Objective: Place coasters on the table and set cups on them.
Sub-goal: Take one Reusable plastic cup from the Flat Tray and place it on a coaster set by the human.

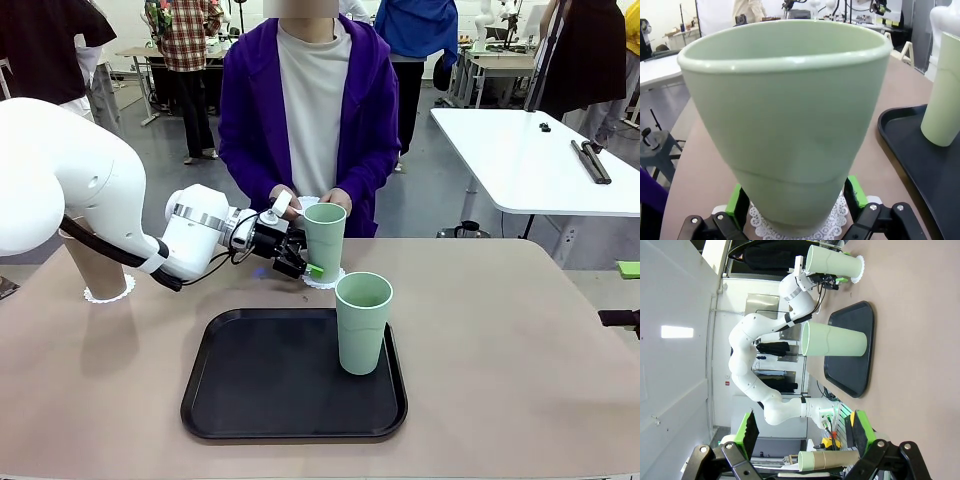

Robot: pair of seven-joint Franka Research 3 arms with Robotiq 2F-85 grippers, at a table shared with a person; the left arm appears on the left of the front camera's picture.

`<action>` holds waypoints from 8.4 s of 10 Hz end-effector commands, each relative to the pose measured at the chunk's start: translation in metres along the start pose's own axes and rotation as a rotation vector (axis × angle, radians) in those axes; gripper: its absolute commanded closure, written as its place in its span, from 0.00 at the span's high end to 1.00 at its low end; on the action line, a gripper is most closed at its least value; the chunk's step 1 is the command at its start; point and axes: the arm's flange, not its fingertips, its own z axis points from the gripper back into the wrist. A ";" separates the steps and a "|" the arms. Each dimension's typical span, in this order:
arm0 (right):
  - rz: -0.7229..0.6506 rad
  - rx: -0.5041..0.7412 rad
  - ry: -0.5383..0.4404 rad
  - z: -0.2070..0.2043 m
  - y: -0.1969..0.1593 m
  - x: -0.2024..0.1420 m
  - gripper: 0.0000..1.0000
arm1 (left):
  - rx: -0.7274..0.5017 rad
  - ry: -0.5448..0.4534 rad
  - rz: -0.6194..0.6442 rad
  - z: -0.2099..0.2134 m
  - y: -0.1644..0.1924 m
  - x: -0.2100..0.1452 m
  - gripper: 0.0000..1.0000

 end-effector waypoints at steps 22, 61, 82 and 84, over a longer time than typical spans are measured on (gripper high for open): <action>0.000 0.013 -0.003 0.001 0.000 0.000 1.00 | 0.176 1.042 0.321 0.140 -0.120 0.261 1.00; 0.000 0.013 -0.003 0.001 0.000 0.000 1.00 | 0.075 -0.075 1.479 0.510 -0.341 0.026 1.00; 0.000 0.013 -0.003 0.001 0.000 0.000 1.00 | 0.019 -0.137 1.526 0.492 -0.341 0.000 1.00; 0.000 0.013 -0.003 0.001 0.000 0.000 1.00 | 0.019 -0.137 1.526 0.492 -0.341 0.000 1.00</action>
